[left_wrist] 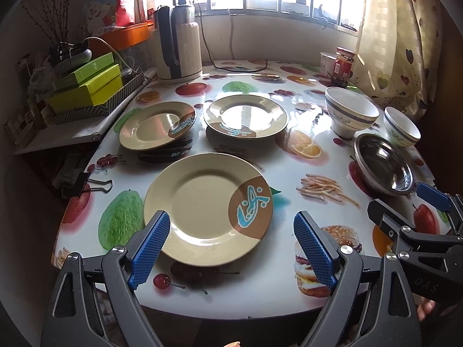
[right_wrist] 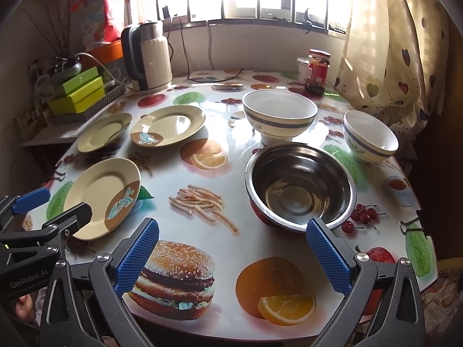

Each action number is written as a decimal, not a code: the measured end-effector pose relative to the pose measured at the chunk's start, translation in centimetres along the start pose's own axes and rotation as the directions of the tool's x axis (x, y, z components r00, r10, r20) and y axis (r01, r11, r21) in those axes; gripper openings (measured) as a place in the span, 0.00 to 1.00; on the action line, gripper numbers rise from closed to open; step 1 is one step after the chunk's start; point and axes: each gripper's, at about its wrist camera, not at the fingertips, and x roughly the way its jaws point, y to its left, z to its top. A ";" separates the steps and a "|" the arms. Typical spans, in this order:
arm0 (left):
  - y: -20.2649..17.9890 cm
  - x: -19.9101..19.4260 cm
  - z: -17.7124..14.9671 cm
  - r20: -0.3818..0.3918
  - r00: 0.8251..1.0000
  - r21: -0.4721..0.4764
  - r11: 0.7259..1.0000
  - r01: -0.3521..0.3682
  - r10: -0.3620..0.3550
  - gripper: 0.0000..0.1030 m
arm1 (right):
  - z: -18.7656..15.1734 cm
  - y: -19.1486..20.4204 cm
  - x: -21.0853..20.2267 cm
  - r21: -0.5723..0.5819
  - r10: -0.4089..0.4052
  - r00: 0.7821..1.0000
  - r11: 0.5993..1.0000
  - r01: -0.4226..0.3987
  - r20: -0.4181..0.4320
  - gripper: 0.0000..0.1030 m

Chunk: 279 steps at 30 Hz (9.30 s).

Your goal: Organize plates and bowls

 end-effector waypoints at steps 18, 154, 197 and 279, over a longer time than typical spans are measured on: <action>0.2 -0.1 0.0 -0.006 1.000 -0.001 1.000 -0.002 0.002 0.85 | -0.2 -0.1 -0.1 0.010 -0.004 1.000 1.000 0.004 -0.001 1.00; 25.7 16.3 8.2 -0.063 0.935 -0.653 0.723 0.226 -0.349 0.44 | 18.4 16.5 26.0 0.054 0.587 0.710 0.784 -0.618 -0.390 0.29; 25.0 16.4 8.2 -0.079 0.943 -0.659 0.727 0.193 -0.323 0.17 | 18.0 16.5 26.2 0.079 0.590 0.709 0.787 -0.611 -0.386 0.16; 15.0 7.2 0.8 -0.175 0.912 -0.500 0.831 0.244 -0.372 0.17 | 6.5 6.4 11.6 0.138 0.557 0.754 0.826 -0.546 -0.348 0.15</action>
